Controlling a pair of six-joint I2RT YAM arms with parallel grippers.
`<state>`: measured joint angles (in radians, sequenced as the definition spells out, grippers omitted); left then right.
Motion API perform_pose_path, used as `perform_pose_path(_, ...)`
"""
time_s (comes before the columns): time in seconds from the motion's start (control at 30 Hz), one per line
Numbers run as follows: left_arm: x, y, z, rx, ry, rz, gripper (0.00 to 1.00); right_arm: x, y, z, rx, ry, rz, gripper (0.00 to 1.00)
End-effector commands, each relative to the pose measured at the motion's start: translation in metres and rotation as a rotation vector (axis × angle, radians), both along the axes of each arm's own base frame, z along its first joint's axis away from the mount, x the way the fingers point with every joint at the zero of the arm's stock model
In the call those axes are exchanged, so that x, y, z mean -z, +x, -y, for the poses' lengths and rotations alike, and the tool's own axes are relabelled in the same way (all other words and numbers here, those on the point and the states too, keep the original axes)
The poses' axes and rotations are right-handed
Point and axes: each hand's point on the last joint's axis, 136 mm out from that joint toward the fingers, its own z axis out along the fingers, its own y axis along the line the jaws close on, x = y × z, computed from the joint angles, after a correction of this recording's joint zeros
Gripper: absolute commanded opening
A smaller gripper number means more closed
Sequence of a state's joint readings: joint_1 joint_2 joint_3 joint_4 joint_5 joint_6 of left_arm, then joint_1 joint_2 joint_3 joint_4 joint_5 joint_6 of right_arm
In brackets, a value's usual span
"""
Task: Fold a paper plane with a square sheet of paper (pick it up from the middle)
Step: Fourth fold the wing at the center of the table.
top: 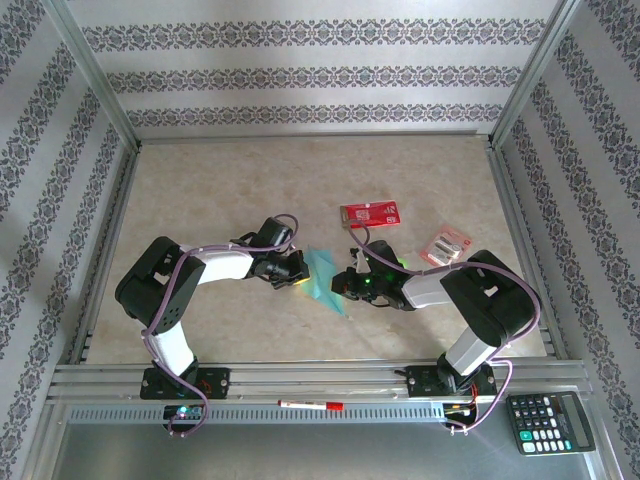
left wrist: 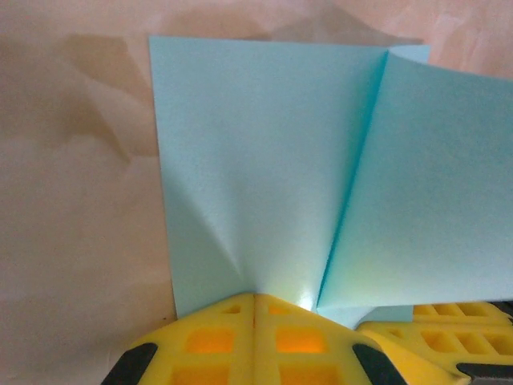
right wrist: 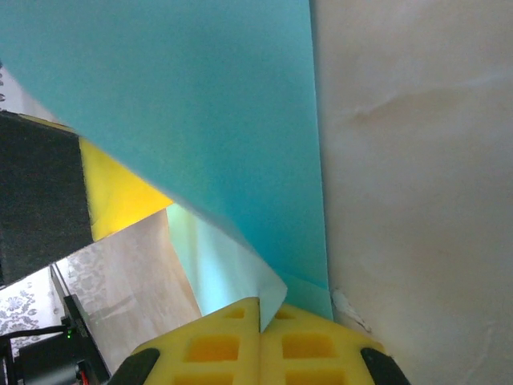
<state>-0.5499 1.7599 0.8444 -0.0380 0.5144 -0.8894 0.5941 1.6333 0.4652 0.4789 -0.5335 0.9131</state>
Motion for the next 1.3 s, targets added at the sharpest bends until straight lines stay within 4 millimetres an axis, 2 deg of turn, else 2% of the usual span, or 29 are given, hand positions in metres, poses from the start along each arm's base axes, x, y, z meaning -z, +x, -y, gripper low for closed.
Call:
perform_pose_path(0.0,0.014,-0.011,-0.013,0.015,0.100,-0.036,0.00,-0.006,0.000,0.000,-0.029,0.003,0.004,0.00)
perform_pose_path(0.23,0.014,-0.012,-0.014,0.017,0.103,-0.037,0.00,-0.008,0.002,0.001,-0.029,0.011,-0.002,0.00)
perform_pose_path(0.53,-0.001,-0.006,-0.010,0.026,0.085,-0.005,0.00,0.006,0.001,0.005,-0.016,-0.013,-0.036,0.00)
perform_pose_path(0.67,-0.013,-0.001,-0.007,0.038,0.076,0.024,0.05,0.006,0.001,0.005,-0.015,-0.015,-0.037,0.00)
perform_pose_path(0.87,-0.042,0.007,-0.003,0.053,0.054,0.102,0.20,0.007,0.001,0.005,-0.015,-0.016,-0.037,0.00)
perform_pose_path(1.0,-0.064,0.008,0.012,0.076,-0.039,0.162,0.21,0.007,0.001,0.006,-0.012,-0.018,-0.039,0.00)
perform_pose_path(1.1,-0.078,0.004,0.037,0.127,-0.130,0.174,0.12,0.008,0.001,0.006,-0.010,-0.020,-0.038,0.00)
perform_pose_path(1.27,-0.074,0.003,0.063,0.176,-0.168,0.149,0.05,0.008,0.001,0.006,-0.009,-0.021,-0.038,0.00)
